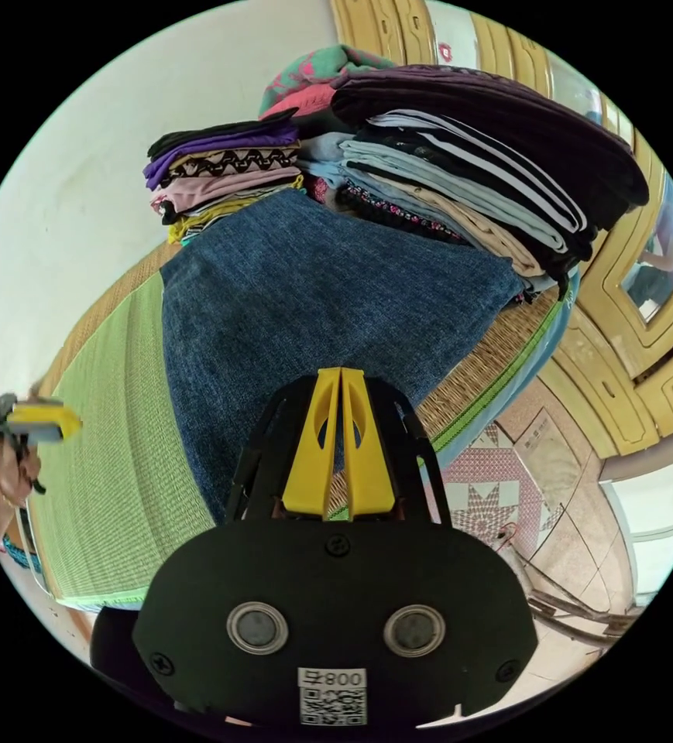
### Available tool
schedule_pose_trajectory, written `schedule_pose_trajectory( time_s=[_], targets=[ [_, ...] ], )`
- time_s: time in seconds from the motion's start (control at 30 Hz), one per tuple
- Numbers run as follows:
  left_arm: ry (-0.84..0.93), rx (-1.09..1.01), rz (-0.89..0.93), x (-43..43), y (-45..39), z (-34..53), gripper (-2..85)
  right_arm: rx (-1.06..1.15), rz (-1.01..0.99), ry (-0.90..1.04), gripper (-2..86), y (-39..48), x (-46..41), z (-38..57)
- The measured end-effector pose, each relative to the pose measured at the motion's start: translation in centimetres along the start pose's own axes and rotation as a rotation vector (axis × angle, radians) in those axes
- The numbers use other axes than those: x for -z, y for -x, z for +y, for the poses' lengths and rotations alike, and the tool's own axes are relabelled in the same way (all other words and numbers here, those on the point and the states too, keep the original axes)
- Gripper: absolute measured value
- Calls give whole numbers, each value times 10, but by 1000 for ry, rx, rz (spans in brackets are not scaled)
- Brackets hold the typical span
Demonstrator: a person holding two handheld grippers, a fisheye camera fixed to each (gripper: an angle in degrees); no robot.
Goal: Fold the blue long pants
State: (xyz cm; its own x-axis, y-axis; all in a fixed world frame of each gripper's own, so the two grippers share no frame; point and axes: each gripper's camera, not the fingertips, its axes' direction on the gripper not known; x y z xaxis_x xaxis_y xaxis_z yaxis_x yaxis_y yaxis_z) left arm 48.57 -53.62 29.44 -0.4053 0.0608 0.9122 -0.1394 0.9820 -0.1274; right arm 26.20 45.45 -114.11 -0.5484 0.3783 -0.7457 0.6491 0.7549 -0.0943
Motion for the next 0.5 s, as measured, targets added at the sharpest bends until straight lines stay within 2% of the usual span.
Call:
schedule_pose_trajectory(
  time_s=[0.07,0.23,0.3,0.43,0.5],
  targets=[
    [110,1,-68,-13,-26,44,1,-17,-19,-20,2,-12,-3,-2],
    [206,136,-164,-38,-66,133,1,-98,-161,12,3,-58,-1,-15],
    [145,206,-182,-33,-80,162,1,-66,-220,-29,5,-77,20,-24],
    [118,329,-159,-29,-90,198,2,19,-168,-162,18,-110,66,-62],
    [111,374,-138,-26,-89,211,2,51,-124,-261,53,-138,93,-100]
  ],
)
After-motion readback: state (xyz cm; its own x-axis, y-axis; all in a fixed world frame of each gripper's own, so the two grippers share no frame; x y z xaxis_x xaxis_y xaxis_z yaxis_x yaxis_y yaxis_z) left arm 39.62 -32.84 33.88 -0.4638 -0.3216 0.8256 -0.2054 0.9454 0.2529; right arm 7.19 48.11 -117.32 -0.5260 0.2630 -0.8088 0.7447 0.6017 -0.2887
